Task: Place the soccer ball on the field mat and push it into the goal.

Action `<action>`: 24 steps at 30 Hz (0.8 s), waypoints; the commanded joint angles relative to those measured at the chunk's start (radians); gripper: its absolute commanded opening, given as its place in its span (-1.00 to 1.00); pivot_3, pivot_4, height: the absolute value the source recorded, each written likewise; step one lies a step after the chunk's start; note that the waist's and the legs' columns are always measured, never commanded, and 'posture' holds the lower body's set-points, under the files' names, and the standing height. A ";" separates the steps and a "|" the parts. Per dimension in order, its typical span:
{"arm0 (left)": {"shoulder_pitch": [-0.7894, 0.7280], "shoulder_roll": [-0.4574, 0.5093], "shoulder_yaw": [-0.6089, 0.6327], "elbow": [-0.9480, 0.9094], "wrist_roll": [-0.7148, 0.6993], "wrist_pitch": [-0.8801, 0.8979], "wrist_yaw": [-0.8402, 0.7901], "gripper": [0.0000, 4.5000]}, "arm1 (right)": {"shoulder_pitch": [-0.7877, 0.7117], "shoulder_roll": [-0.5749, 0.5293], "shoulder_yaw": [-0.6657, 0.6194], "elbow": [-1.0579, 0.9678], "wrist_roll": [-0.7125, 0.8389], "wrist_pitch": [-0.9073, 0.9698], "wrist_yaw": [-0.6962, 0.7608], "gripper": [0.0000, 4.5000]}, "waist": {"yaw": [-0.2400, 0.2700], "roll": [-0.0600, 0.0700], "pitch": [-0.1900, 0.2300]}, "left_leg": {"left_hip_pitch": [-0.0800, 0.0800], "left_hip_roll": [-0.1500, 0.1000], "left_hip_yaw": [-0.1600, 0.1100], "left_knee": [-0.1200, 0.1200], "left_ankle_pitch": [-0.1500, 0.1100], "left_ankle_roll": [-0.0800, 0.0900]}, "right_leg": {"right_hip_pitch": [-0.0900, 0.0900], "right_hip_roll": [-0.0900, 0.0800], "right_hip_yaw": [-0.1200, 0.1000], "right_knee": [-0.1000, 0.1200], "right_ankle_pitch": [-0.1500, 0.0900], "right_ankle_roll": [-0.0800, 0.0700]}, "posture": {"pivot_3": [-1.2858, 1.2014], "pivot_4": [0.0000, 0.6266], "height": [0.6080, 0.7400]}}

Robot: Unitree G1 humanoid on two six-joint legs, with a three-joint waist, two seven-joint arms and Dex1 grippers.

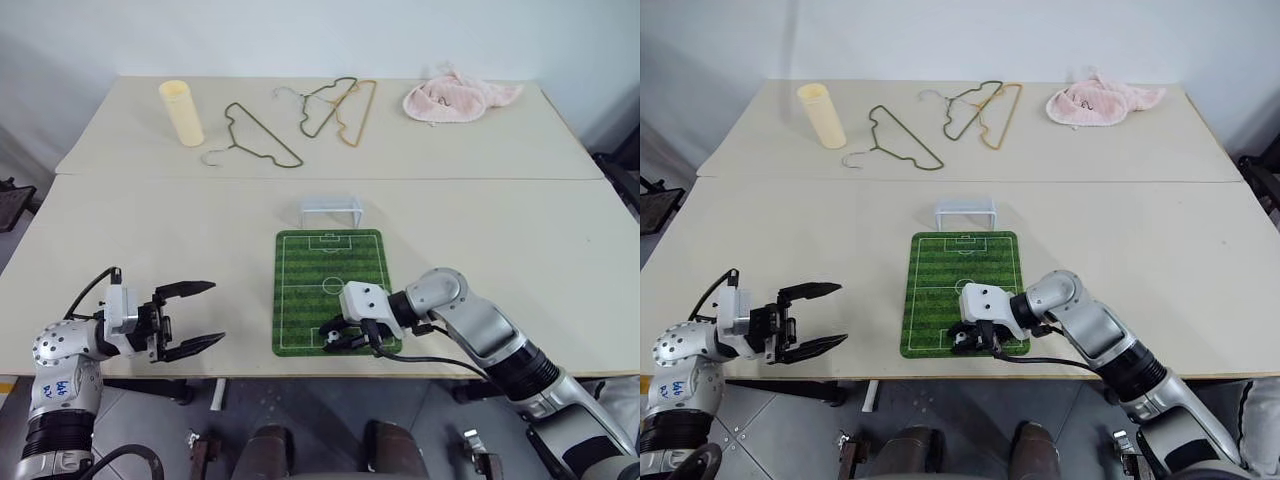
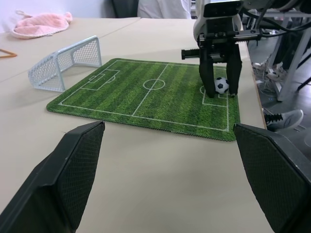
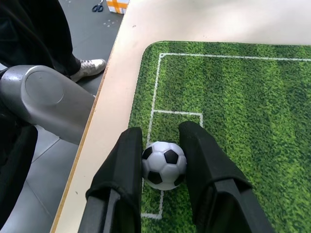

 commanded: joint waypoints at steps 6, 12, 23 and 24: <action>-0.038 -0.017 -0.002 -0.007 0.004 -0.012 0.022 1.00 | -0.015 0.010 -0.035 -0.057 0.011 -0.008 0.000 0.42 | 0.000 0.000 0.000 | 0.000 0.000 0.000 0.000 0.000 0.000 | 0.000 0.000 0.000 0.000 0.000 0.000 | 0.03 -0.52 1.00; -0.074 -0.029 -0.015 0.021 0.015 -0.014 0.018 1.00 | -0.048 -0.002 -0.086 -0.171 0.054 0.057 -0.002 0.42 | 0.000 0.000 0.000 | 0.000 0.000 0.000 0.000 0.000 0.000 | 0.000 0.000 0.000 0.000 0.000 0.000 | 0.03 -0.52 1.00; -0.119 -0.035 -0.029 0.065 0.020 -0.015 -0.013 1.00 | 0.134 -0.197 -0.222 -0.465 0.214 0.180 0.042 -0.48 | 0.004 -0.001 0.000 | 0.000 0.000 0.001 0.001 -0.002 0.000 | 0.000 0.000 -0.001 -0.001 0.000 0.000 | 0.03 -0.52 1.00; -0.122 -0.035 -0.031 0.068 0.020 -0.014 -0.017 1.00 | 0.156 -0.209 -0.215 -0.458 0.202 0.165 0.042 -0.50 | 0.005 -0.001 0.000 | 0.000 0.001 0.002 0.001 -0.002 0.000 | 0.000 0.000 0.000 -0.001 0.000 0.000 | 0.03 -0.52 1.00</action>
